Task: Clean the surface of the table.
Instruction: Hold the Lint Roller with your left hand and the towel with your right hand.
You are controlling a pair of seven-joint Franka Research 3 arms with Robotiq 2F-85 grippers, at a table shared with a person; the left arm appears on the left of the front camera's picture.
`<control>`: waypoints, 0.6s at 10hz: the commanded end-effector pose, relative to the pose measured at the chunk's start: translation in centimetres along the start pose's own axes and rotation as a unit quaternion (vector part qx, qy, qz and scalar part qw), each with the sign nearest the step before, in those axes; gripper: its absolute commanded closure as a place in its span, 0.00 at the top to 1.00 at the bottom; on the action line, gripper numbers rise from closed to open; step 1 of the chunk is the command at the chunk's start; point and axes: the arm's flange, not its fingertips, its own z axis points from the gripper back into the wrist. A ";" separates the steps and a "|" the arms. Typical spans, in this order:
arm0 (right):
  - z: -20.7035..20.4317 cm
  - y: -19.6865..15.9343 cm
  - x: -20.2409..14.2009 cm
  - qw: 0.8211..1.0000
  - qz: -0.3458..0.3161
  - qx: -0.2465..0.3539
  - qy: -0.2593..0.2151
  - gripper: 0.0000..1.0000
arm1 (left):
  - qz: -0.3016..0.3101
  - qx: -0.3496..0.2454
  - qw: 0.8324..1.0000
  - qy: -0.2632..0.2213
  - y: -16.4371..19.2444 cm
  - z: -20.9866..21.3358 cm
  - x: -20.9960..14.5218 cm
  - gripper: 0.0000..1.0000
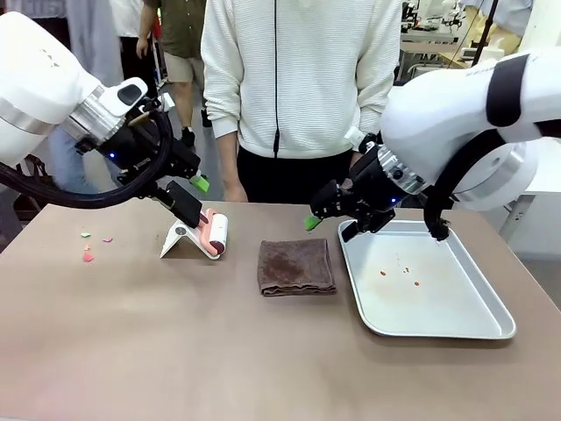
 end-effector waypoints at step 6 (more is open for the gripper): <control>-8.4 0.9 4.7 0.988 -0.080 -0.106 0.075 1.00 | 0.109 0.051 0.992 -0.022 4.7 1.3 3.3 1.00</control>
